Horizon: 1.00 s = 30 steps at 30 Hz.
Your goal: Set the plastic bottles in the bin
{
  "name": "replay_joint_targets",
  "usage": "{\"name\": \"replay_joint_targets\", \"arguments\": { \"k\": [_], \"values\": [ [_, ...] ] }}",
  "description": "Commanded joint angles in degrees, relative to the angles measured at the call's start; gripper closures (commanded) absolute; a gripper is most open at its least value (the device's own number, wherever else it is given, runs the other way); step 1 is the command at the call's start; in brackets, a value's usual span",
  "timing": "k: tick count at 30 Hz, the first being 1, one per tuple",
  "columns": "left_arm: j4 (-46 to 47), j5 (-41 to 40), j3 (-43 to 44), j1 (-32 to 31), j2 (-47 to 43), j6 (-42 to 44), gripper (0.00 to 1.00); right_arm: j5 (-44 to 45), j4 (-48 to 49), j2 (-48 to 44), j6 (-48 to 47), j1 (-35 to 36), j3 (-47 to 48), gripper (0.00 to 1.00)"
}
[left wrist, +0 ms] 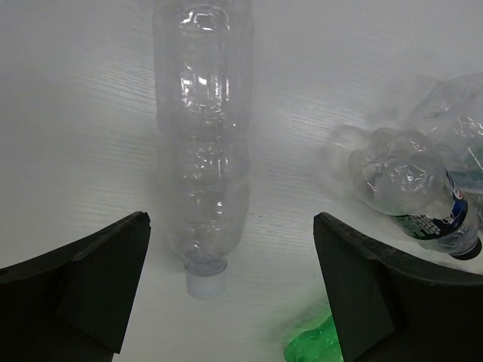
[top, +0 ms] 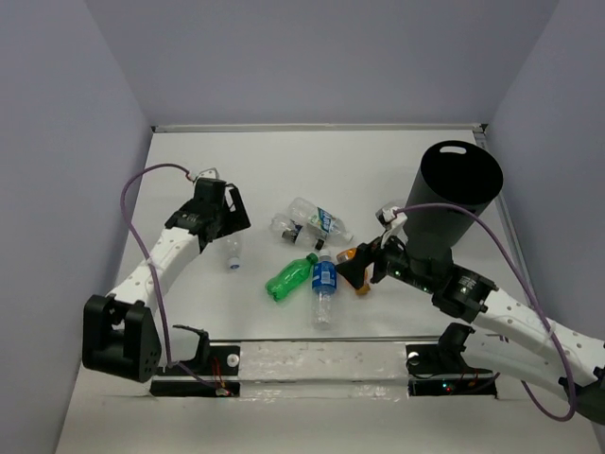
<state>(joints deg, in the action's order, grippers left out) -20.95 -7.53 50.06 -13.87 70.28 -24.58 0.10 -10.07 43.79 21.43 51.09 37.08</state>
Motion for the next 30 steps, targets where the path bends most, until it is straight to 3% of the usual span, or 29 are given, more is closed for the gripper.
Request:
{"name": "replay_joint_targets", "arguments": {
  "k": [1,13,16,17,21,26,30],
  "values": [
    [0.74,-5.55,2.41,-4.50,4.77,-2.14,0.01,-4.57,6.37,2.09,0.54,0.41,-0.34,0.12],
    [1.35,-15.32,1.79,-5.03,14.09,-6.45,0.01,-3.35,6.55,-1.78,0.19,0.41,-2.10,0.11],
    [2.75,-16.29,3.19,-5.03,16.81,-6.97,0.10,-4.05,7.34,-1.52,0.28,0.41,-2.19,0.12],
    [2.84,-16.55,3.72,-5.03,17.78,-7.15,0.18,-4.49,7.51,-1.43,0.45,0.41,-2.19,0.12],
    [3.54,-17.08,5.75,-5.03,22.88,-7.24,0.24,-5.29,7.52,-1.43,0.45,0.41,-1.84,0.12],
    [4.60,-17.08,4.87,-5.29,19.29,-7.59,0.35,-1.43,6.82,-0.90,0.98,0.41,-1.31,0.10],
    [5.65,-16.38,2.59,-7.83,8.93,-6.28,0.35,3.49,6.11,2.78,3.26,0.41,1.15,0.07]
  ]
}}
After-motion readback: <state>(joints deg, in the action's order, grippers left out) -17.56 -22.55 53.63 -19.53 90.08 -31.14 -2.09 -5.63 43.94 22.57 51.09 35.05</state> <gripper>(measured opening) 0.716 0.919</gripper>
